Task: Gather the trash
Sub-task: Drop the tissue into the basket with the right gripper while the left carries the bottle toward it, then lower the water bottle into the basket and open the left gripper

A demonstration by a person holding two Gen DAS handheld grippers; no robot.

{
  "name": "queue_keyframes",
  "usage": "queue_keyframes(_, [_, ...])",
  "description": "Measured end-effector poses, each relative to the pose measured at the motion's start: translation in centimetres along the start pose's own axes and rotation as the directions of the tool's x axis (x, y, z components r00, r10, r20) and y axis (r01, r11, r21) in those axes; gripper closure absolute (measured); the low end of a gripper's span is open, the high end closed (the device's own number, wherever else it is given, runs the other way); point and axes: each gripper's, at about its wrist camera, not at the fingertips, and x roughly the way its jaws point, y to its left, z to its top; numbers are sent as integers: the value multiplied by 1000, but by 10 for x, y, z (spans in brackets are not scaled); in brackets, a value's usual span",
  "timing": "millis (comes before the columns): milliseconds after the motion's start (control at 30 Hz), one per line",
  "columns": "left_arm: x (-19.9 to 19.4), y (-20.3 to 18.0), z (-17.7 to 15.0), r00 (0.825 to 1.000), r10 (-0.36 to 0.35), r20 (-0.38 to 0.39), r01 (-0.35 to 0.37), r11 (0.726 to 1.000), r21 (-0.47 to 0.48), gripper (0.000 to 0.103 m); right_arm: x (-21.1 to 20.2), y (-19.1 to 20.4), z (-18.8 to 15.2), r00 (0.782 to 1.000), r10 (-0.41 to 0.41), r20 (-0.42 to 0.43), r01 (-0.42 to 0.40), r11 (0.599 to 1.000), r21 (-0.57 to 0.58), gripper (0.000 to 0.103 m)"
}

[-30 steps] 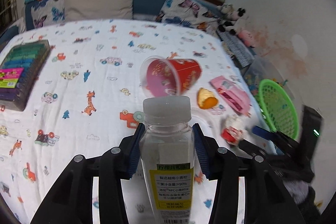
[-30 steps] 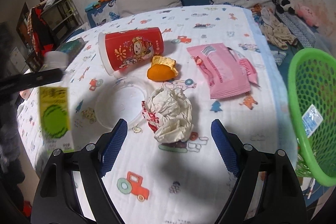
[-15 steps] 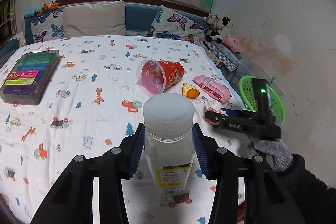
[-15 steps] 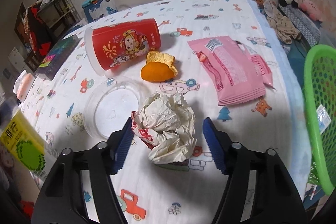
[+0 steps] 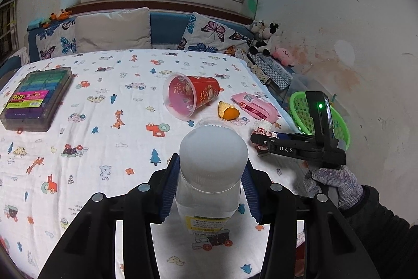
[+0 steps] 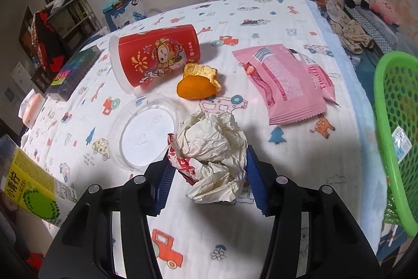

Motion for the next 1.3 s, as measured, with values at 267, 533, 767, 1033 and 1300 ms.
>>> queue_keyframes(267, [-2,-15,15,999,-34,21,33,998,45,58,-19,-12,0,999,-16,34,15,1000,26,50])
queue_keyframes(533, [20,-46,49,994,-111,21,109,990,87,58,-51,-52,-2,992,-92,83,85,992,92,50])
queue_keyframes(767, [48,-85,80,982,-186,-8,186,975,125,58,-84,-112,-7,970,-220,99,201,964,174,50])
queue_keyframes(1033, [82,-142,111,970,-240,-27,241,951,193,58,-111,-182,-21,931,-356,78,323,904,279,49])
queue_keyframes(1300, [124,-193,135,954,-292,-65,299,930,215,58,-125,-215,-39,918,-389,79,339,873,350,38])
